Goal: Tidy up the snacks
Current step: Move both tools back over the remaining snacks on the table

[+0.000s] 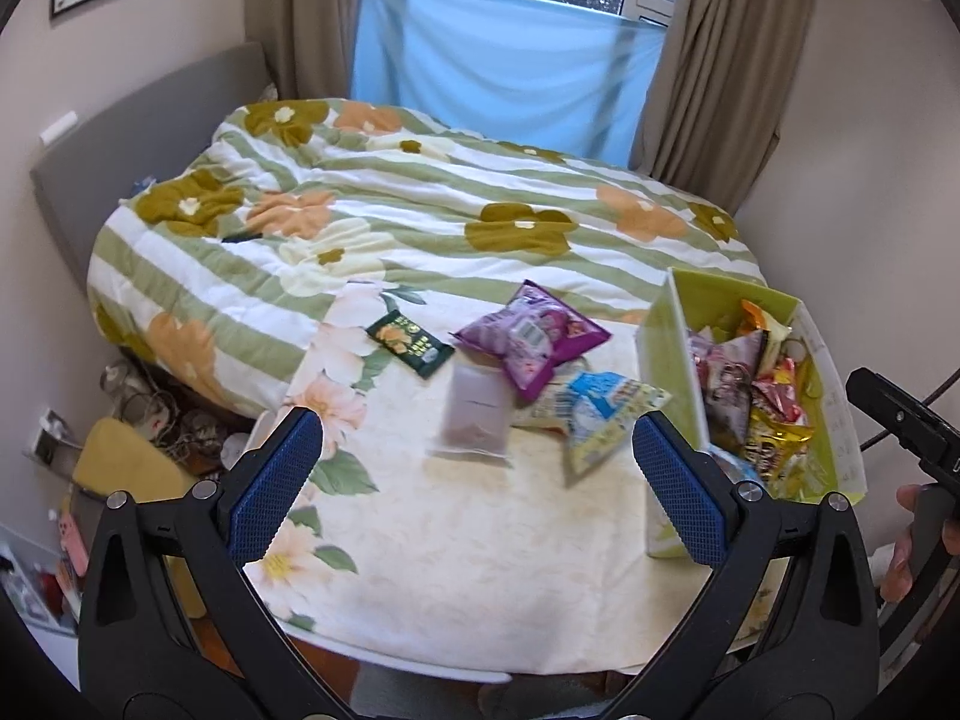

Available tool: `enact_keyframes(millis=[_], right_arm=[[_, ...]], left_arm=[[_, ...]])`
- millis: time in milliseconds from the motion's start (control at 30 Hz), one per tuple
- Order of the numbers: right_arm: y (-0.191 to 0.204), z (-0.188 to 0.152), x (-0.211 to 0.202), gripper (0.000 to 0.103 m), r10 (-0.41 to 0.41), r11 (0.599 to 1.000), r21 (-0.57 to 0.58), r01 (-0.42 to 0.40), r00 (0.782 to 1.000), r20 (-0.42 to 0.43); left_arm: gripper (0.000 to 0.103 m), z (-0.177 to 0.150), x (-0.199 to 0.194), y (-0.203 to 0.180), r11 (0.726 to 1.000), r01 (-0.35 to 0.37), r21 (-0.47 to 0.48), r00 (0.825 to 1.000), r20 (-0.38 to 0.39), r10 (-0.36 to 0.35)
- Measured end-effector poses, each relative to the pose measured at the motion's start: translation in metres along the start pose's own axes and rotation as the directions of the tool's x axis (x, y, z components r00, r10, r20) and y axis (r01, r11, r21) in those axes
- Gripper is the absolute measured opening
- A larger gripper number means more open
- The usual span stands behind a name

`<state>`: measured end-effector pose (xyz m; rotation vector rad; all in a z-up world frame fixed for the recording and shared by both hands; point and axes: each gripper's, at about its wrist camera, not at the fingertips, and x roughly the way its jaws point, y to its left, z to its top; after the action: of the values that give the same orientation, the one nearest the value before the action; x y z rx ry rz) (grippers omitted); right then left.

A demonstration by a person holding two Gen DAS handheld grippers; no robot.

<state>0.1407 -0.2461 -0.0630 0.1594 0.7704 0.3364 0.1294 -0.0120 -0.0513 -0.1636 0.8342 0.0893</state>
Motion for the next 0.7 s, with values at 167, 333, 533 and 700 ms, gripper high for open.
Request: enact_keyframes(millis=[167,333,533,700], right_arm=[[0.034,0.009,0.037,0.103,-0.011,1.0,0.005,0.011,1.0,-0.023],[0.063,0.023,0.086,0.103,-0.032,0.999,0.032,0.033,0.998,-0.058],[0.085,0.031,0.142,0.103,-0.085,0.992,0.08,0.093,0.991,-0.103],[0.088,0.034,0.182,0.103,-0.129,0.983,0.108,0.145,0.981,-0.142]], left_arm=[[0.102,0.023,0.035,0.035,0.999,0.029,0.028,0.998,-0.052,-0.027],[0.102,0.051,0.084,0.068,0.995,0.063,0.075,0.991,-0.126,-0.053],[0.102,0.072,0.149,0.09,0.978,0.121,0.173,0.972,-0.221,-0.081],[0.102,0.076,0.202,0.096,0.951,0.177,0.252,0.952,-0.29,-0.101]])
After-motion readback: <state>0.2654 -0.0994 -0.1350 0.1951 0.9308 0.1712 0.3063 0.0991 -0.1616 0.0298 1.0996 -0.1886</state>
